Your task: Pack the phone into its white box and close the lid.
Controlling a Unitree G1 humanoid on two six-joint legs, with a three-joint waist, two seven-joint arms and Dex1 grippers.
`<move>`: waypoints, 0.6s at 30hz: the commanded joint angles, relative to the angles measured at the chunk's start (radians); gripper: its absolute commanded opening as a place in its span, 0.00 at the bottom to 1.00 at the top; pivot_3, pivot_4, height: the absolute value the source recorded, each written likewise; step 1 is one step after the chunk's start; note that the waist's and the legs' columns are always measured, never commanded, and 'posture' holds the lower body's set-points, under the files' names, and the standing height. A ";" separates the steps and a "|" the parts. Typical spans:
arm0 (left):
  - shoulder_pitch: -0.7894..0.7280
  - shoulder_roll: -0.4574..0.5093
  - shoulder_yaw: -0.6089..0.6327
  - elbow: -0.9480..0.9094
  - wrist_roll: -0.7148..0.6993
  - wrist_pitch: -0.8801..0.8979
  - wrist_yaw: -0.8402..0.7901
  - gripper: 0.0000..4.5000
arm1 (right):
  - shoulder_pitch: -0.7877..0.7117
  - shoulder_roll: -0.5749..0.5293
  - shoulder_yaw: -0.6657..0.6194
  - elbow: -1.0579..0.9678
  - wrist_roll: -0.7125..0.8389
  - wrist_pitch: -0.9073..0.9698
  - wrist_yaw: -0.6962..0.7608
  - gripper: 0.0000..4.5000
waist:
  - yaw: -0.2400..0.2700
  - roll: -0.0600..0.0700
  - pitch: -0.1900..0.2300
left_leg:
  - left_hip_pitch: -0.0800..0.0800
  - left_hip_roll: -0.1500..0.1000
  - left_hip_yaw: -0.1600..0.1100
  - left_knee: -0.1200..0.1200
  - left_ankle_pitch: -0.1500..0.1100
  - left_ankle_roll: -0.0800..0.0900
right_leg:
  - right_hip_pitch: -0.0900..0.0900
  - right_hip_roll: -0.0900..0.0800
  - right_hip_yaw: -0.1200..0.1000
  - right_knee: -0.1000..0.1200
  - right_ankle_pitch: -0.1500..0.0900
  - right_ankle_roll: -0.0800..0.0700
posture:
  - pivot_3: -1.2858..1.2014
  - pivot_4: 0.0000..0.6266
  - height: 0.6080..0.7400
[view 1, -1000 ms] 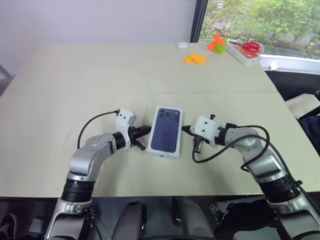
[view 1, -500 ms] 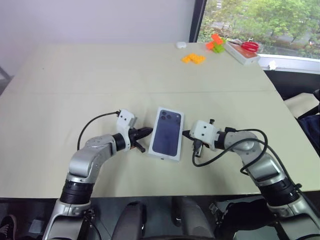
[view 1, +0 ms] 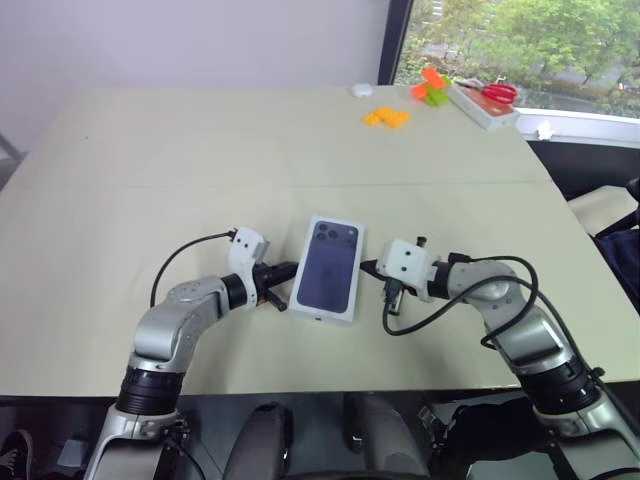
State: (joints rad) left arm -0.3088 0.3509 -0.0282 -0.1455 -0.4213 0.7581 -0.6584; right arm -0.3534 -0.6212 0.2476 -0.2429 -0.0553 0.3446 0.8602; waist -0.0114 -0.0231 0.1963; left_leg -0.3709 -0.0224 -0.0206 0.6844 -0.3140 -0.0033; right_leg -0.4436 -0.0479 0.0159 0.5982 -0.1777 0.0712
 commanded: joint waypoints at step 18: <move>-0.012 0.033 0.014 0.003 -0.018 -0.015 -0.016 0.00 | -0.029 -0.036 -0.014 0.001 -0.009 -0.033 0.019 0.00 | 0.000 0.000 0.000 | 0.000 0.000 0.000 0.000 0.000 0.000 | 0.000 0.000 0.000 0.000 0.000 0.000 | 0.52 0.24 1.00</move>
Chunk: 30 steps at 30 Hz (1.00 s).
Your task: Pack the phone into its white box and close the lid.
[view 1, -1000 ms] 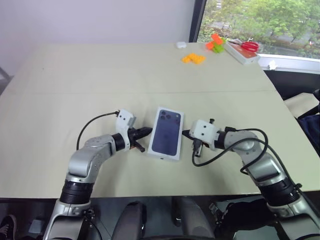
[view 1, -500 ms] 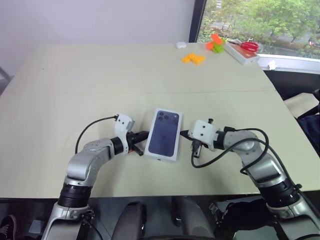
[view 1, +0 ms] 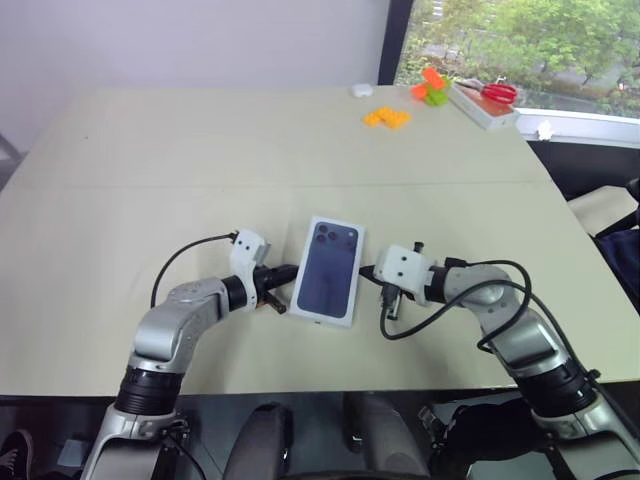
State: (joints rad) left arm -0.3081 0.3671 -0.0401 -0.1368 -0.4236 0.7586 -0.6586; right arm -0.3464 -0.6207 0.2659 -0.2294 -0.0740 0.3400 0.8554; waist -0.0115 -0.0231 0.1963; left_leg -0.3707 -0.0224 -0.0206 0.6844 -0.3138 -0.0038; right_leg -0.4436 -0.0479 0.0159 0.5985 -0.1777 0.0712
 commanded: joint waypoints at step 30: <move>-0.140 -0.031 -0.101 0.127 0.113 -0.064 0.085 0.00 | -0.050 0.022 0.059 0.077 -0.047 0.010 -0.073 0.00 | 0.000 0.001 -0.004 | 0.005 -0.001 -0.001 0.000 0.001 -0.002 | 0.005 -0.001 0.000 0.001 0.001 -0.001 | 0.52 0.24 1.00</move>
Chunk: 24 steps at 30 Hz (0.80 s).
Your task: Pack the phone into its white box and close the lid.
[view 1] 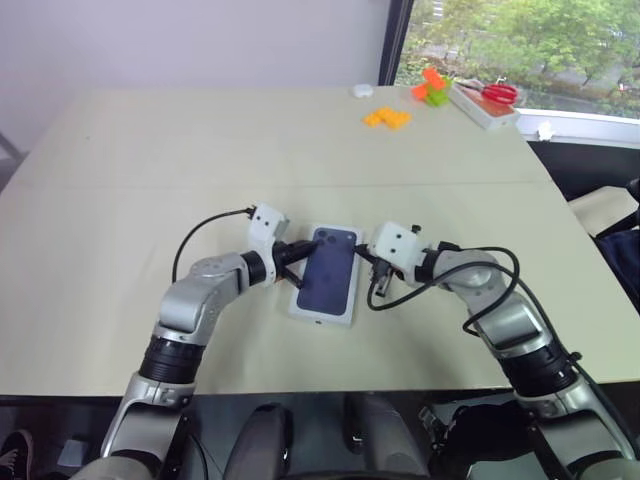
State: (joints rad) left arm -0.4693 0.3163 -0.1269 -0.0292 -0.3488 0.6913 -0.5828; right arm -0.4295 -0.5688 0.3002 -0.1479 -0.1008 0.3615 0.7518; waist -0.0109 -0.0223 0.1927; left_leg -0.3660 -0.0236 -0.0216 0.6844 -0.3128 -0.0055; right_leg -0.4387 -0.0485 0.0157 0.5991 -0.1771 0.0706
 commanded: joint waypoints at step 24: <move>0.178 0.193 0.040 -0.210 -0.161 0.121 -0.177 0.00 | 0.165 -0.117 0.037 -0.207 0.098 0.025 0.142 0.00 | -0.004 0.000 0.000 | 0.009 0.003 0.000 -0.001 -0.001 0.001 | 0.008 0.002 0.000 -0.002 -0.006 0.001 | 0.52 0.24 1.00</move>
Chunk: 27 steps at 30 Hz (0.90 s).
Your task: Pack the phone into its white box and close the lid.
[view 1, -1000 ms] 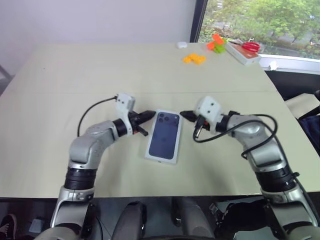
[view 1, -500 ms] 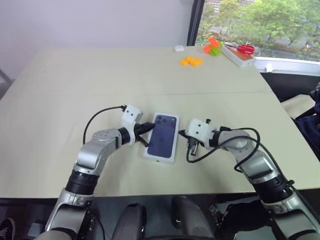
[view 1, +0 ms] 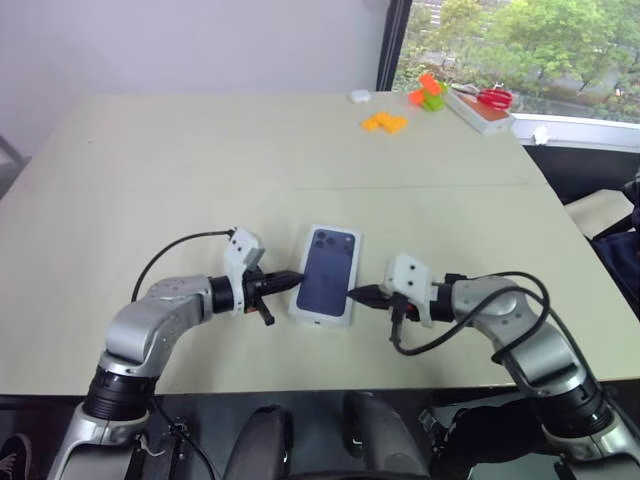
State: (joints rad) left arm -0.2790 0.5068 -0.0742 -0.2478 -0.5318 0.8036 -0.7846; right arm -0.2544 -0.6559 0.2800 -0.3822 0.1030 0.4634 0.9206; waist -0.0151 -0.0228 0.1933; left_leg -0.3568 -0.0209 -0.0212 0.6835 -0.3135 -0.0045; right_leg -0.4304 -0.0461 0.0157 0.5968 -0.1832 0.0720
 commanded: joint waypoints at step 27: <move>-0.167 0.214 0.191 0.323 0.029 -0.261 -0.251 0.99 | -0.232 -0.029 -0.315 0.248 0.284 -0.011 0.138 0.99 | 0.002 0.000 0.001 | -0.002 0.000 0.000 -0.001 0.000 0.001 | -0.002 0.000 0.000 -0.001 0.002 -0.003 | 0.52 0.24 1.00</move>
State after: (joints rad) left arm -0.4192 0.7002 0.0952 0.0595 -0.5176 0.5917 -0.9966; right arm -0.4612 -0.6709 0.0052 -0.1412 0.3605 0.4748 1.0372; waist -0.0132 -0.0231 0.1938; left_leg -0.3596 -0.0212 -0.0206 0.6821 -0.3140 -0.0036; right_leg -0.4326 -0.0467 0.0153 0.5956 -0.1812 0.0690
